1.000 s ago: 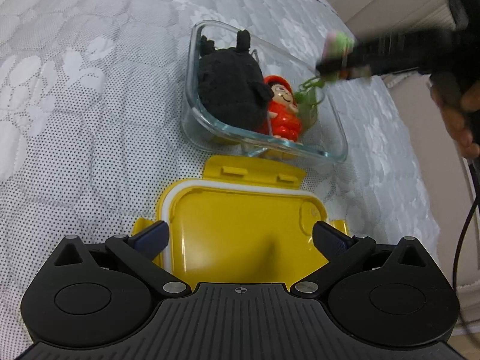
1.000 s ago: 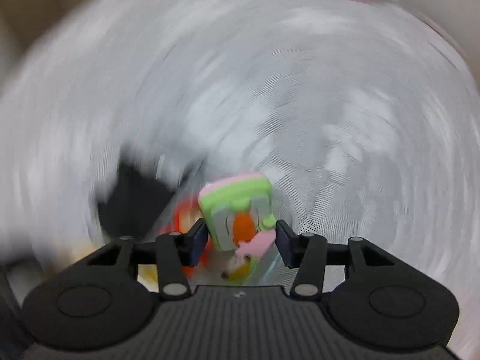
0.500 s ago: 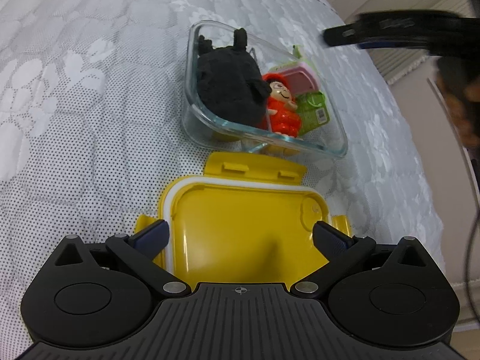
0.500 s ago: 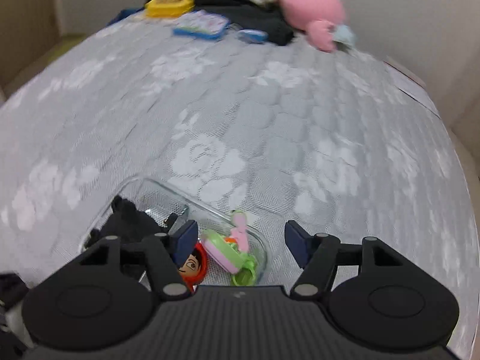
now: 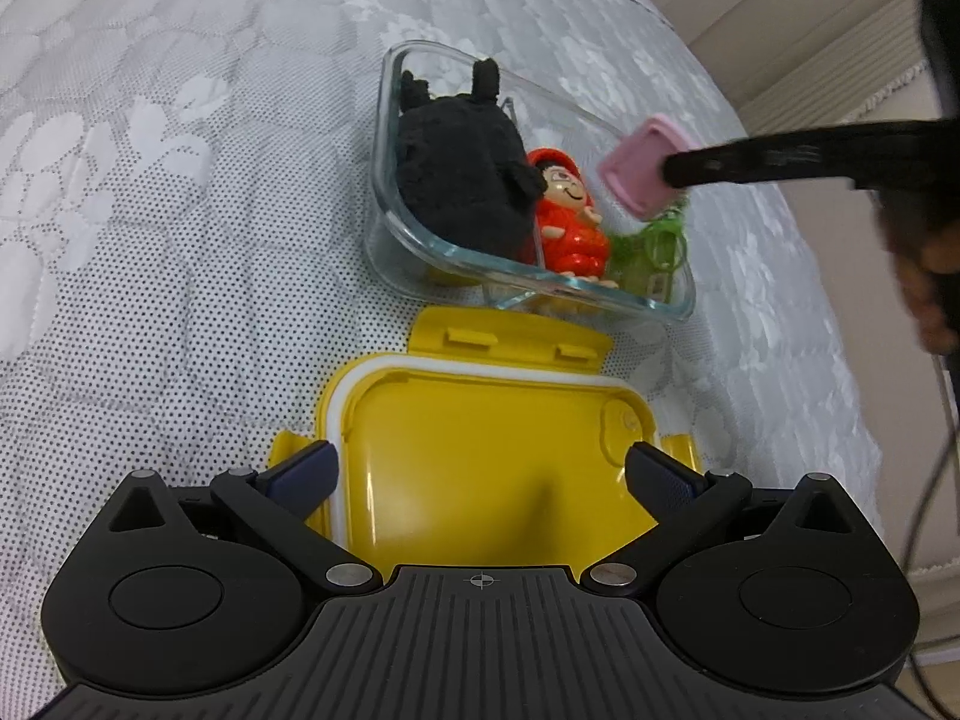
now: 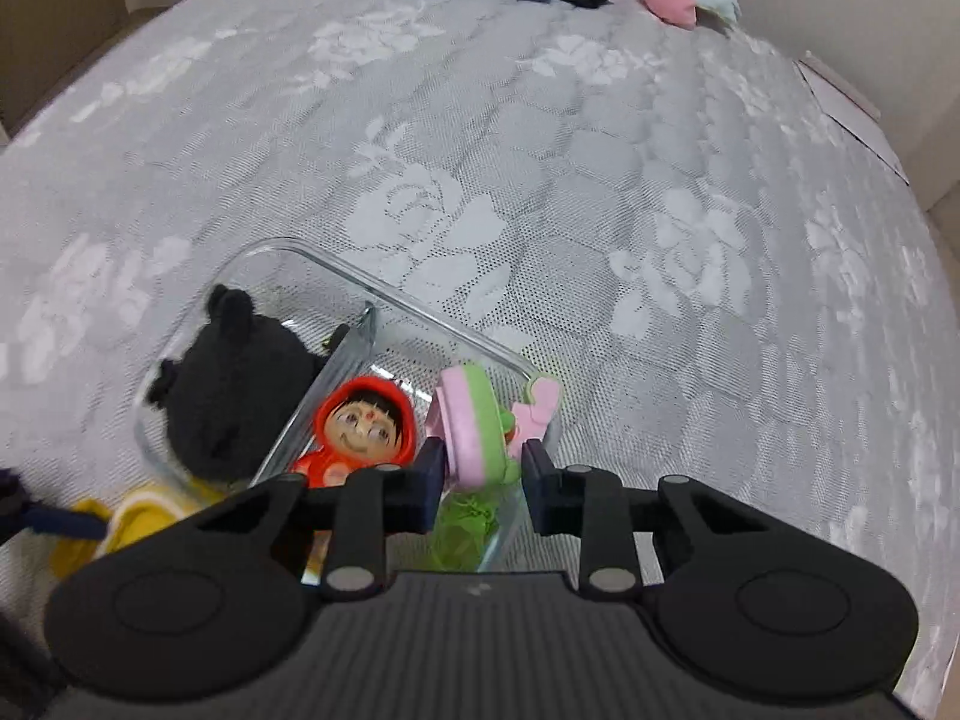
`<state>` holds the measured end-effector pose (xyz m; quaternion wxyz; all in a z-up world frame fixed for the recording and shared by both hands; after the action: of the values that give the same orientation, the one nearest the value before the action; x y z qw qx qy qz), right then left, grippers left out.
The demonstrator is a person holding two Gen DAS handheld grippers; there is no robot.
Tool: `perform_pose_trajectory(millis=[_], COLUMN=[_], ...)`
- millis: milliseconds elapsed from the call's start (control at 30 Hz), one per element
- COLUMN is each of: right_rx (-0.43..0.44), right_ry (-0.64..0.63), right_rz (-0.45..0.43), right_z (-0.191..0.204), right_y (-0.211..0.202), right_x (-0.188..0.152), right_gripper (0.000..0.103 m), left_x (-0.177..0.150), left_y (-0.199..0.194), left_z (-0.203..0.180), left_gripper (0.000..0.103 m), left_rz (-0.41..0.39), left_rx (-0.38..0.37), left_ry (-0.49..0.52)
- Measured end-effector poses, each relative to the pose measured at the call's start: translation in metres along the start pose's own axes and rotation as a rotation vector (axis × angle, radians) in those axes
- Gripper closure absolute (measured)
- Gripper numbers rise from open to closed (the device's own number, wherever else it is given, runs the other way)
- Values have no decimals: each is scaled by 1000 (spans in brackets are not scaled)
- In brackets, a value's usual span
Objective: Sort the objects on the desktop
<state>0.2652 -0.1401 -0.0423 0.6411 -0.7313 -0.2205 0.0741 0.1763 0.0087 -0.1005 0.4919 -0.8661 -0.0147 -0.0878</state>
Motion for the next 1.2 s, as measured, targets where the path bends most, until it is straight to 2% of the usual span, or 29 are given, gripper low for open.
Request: perform_pose_trajectory(millis=[67, 100, 133, 167, 300, 400, 467, 533, 600, 633, 700, 767, 867, 900, 1033, 1200], right_rx=[0, 4, 7, -1, -98, -64, -36, -27, 31, 68, 157, 210, 180, 198, 298, 274], right_ry=[-48, -74, -100, -118, -82, 2, 54, 143, 287, 368, 485, 515, 467, 464, 543, 544], right_rz=[27, 37, 48, 41, -123, -113, -104, -154, -209, -219, -188, -165, -214, -228, -228, -227], right_z=[4, 8, 13, 16, 15, 7, 1, -10, -28, -38, -52, -52, -36, -31, -13, 13], right_y=[-5, -4, -3, -3, -17, -13, -8, -8, -11, -12, -8, -7, -14, -15, -7, 8], right_x=[-3, -2, 0, 2, 24, 22, 18, 14, 9, 4, -16, -41, -86, -101, -153, -192], right_gripper=[71, 64, 44, 31, 35, 35, 49, 55, 49, 39, 38, 38, 38, 38, 55, 55], left_x=[0, 0, 0, 0, 0, 1, 1, 1, 1, 1, 2, 3, 1, 0, -5, -26], left_y=[0, 1, 2, 2, 1, 1, 2, 1, 2, 2, 2, 2, 2, 2, 0, -20], left_z=[-1, -1, -2, -2, 0, 0, -1, 0, 1, 2, 3, 4, 2, 1, -3, -5], left_gripper=[0, 0, 0, 0, 0, 0, 0, 0, 0, 0, 0, 0, 0, 0, 0, 0], left_rz=[0, 0, 1, 2, -3, -1, 0, -2, -2, -2, -5, -10, -17, -21, -31, -85], left_rx=[5, 8, 10, 12, 0, 2, 4, -1, -10, -17, -34, -48, -40, -36, -9, 2], left_ry=[2, 4, 6, 9, 0, -1, 4, 2, -2, -6, -14, -22, -12, -7, -6, -44])
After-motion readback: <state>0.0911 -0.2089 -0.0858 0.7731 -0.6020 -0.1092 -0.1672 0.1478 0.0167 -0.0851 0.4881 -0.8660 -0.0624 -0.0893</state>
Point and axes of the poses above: each gripper's, at about its wrist camera, not at the fingertips, and y roughly the way its jaws point, z to its left, x to its top, the point moved 7 cm from there along y, roughly the way its jaws point, and after that the axes turned 12 degrees about z, right-handed, at the moved point
